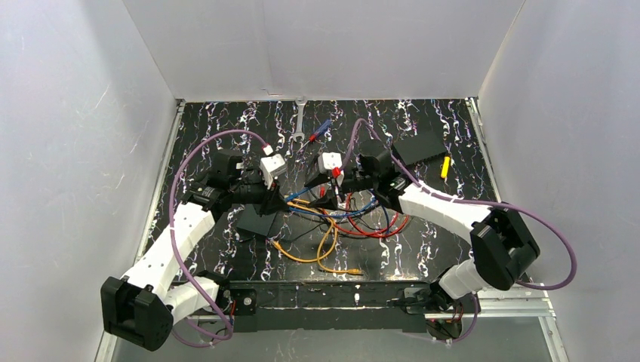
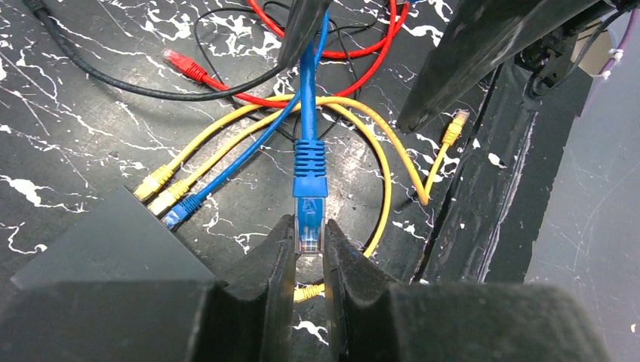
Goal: Insert the plug into the switch port
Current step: Pick up the connector from the center of the board.
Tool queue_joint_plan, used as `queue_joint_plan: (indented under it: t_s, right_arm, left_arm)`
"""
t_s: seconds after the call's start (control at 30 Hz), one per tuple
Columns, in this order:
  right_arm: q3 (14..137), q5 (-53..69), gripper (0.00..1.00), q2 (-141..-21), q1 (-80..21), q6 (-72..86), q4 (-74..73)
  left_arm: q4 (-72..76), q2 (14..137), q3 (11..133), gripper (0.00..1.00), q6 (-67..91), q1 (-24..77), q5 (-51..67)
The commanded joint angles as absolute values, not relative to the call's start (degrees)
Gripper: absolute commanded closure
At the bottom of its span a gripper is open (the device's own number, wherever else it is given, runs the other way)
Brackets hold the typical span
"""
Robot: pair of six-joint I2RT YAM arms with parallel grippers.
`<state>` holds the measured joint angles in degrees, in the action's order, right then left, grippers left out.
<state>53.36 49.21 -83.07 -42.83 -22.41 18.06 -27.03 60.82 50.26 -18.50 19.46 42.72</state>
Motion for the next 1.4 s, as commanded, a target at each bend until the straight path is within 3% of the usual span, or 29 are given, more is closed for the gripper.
queue_joint_plan:
  t_s: [0.0, 0.47, 1.0, 1.37]
  right_arm:
    - [56.03, 54.66, 0.37, -84.36, -43.24, -23.03, 20.35]
    - [57.45, 57.03, 0.45, -87.58, -44.05, -22.15, 21.18]
    - [58.89, 56.73, 0.69, -90.17, -45.26, -21.86, 20.14]
    - [59.02, 55.77, 0.65, -90.28, -45.26, -22.23, 19.16]
  left_arm:
    - [-27.25, 61.01, 50.36, 1.0, -19.94, 20.55, 45.28]
    - [-27.33, 62.56, 49.98, 1.0, -20.68, 23.54, 45.05]
    - [-27.51, 62.01, 49.48, 1.0, -22.13, 24.74, 44.74]
    - [-27.51, 61.51, 49.22, 1.0, -22.68, 24.79, 44.25]
